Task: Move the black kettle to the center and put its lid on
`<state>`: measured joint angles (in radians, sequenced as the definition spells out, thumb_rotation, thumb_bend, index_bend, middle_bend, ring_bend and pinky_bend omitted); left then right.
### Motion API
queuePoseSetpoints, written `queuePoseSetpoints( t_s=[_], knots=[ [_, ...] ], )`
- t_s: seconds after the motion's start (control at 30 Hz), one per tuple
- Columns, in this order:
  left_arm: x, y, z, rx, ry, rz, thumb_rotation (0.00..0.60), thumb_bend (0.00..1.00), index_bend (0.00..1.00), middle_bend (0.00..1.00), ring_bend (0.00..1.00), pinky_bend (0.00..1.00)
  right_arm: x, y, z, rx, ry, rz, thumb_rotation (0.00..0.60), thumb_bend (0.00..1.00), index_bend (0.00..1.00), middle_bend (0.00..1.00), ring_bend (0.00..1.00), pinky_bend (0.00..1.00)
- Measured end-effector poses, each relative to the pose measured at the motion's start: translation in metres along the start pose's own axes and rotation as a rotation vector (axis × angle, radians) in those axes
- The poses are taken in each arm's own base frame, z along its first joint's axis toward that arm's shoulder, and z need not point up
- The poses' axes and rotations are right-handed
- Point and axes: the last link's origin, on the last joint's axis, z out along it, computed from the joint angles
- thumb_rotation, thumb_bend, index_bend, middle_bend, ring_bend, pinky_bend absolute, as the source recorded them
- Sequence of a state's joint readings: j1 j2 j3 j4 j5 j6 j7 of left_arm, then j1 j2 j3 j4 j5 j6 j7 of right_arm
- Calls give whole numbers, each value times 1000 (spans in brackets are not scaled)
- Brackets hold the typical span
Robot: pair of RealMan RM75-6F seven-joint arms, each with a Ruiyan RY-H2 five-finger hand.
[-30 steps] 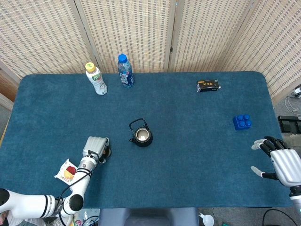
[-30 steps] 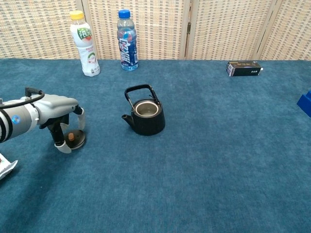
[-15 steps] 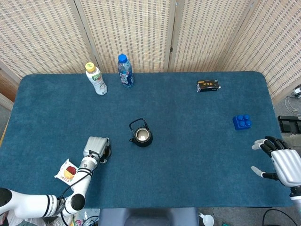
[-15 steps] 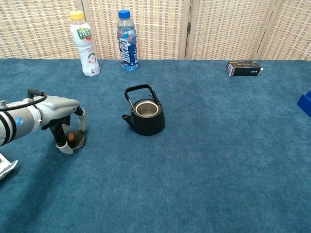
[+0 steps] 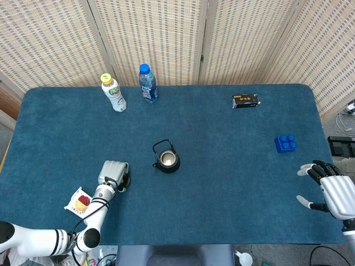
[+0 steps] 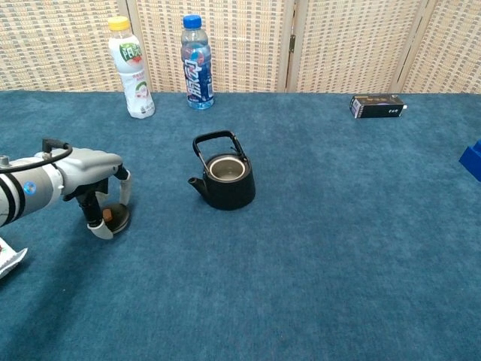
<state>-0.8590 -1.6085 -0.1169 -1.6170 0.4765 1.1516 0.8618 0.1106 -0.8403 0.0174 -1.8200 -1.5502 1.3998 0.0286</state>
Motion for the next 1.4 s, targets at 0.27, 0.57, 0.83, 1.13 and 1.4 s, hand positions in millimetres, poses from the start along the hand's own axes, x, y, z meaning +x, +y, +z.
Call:
queuePoseSetpoints(
  t_s=[0.27, 0.57, 0.83, 1.13, 1.4],
  knots=[
    [2, -2, -2, 1, 7, 5, 600, 37, 446, 952, 668, 720, 1, 1, -1, -1, 4, 1, 600, 174, 373, 310, 174, 193],
    [6, -2, -6, -1, 21, 17, 600, 37, 448, 952, 668, 720, 4, 4, -1, -18, 17, 1, 600, 175, 373, 310, 174, 193],
    [11, 3, -10, -7, 42, 39, 600, 37, 449, 952, 668, 720, 6, 6, -2, -27, 29, 2, 600, 175, 373, 310, 174, 194],
    [17, 7, -15, -9, 75, 74, 600, 36, 452, 952, 668, 720, 8, 7, -3, -33, 37, 1, 600, 175, 373, 310, 174, 193],
    [29, 12, -17, -13, 110, 100, 600, 37, 453, 952, 668, 720, 10, 11, -4, -61, 49, -7, 600, 175, 373, 310, 174, 193]
  ],
)
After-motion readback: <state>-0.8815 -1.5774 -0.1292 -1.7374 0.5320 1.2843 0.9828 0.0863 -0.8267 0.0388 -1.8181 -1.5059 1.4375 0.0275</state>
